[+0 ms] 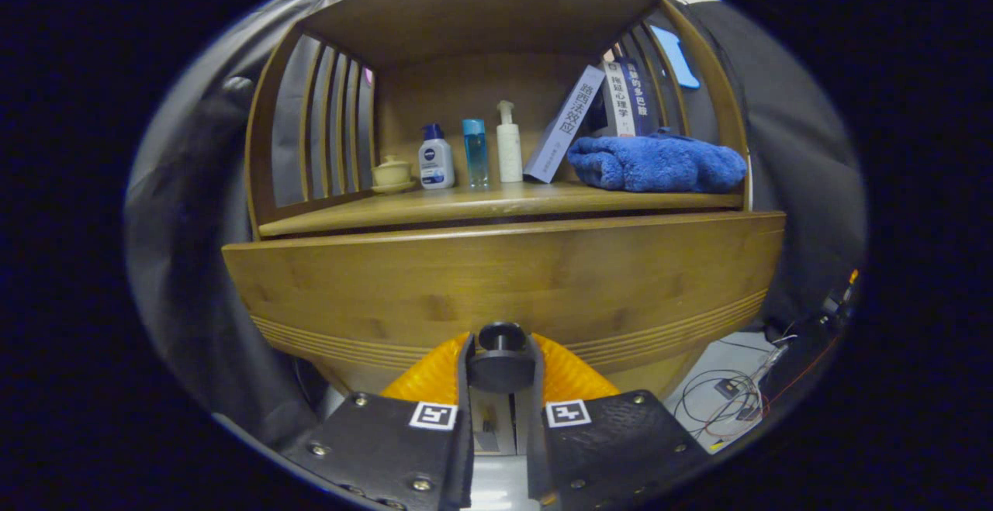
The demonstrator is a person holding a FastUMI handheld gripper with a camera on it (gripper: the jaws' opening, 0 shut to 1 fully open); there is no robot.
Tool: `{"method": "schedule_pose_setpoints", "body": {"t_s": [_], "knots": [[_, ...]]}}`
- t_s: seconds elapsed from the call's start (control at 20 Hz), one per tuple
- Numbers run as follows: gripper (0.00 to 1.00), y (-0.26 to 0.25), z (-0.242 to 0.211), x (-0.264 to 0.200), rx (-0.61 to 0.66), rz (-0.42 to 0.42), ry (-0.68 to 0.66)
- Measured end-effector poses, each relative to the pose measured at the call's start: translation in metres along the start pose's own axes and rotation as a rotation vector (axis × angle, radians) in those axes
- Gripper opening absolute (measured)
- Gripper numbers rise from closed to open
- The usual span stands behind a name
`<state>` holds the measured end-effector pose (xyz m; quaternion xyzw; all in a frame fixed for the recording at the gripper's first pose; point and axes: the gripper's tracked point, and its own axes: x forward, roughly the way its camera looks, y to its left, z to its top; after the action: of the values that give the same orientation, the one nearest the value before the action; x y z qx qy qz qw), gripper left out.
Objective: Pull open the drawer, take out the items inside it, and place them on the countertop above the cabinet.
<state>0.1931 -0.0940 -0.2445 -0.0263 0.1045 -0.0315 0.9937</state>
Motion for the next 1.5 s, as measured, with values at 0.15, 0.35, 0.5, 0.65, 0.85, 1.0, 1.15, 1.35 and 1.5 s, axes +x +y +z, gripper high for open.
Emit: {"method": "schedule_pose_setpoints", "body": {"t_s": [0.15, 0.35, 0.5, 0.65, 0.85, 1.0, 1.15, 1.35, 1.5], "knots": [[0.28, -0.008, -0.008, -0.047, 0.018, 0.015, -0.017], [0.28, -0.017, -0.029, -0.095, 0.014, 0.009, -0.025], [0.27, -0.025, -0.036, -0.122, 0.025, 0.004, -0.057], [0.27, -0.024, -0.036, -0.127, 0.016, -0.006, -0.033], [0.37, -0.022, -0.035, -0.126, 0.016, -0.018, -0.044], [0.67, -0.009, -0.035, -0.127, 0.007, 0.071, -0.018], [0.97, -0.024, -0.026, -0.134, 0.001, 0.001, -0.002], [0.97, -0.024, 0.013, -0.139, -0.002, -0.029, -0.003], [0.97, -0.025, 0.059, -0.135, 0.007, -0.04, -0.031]]}}
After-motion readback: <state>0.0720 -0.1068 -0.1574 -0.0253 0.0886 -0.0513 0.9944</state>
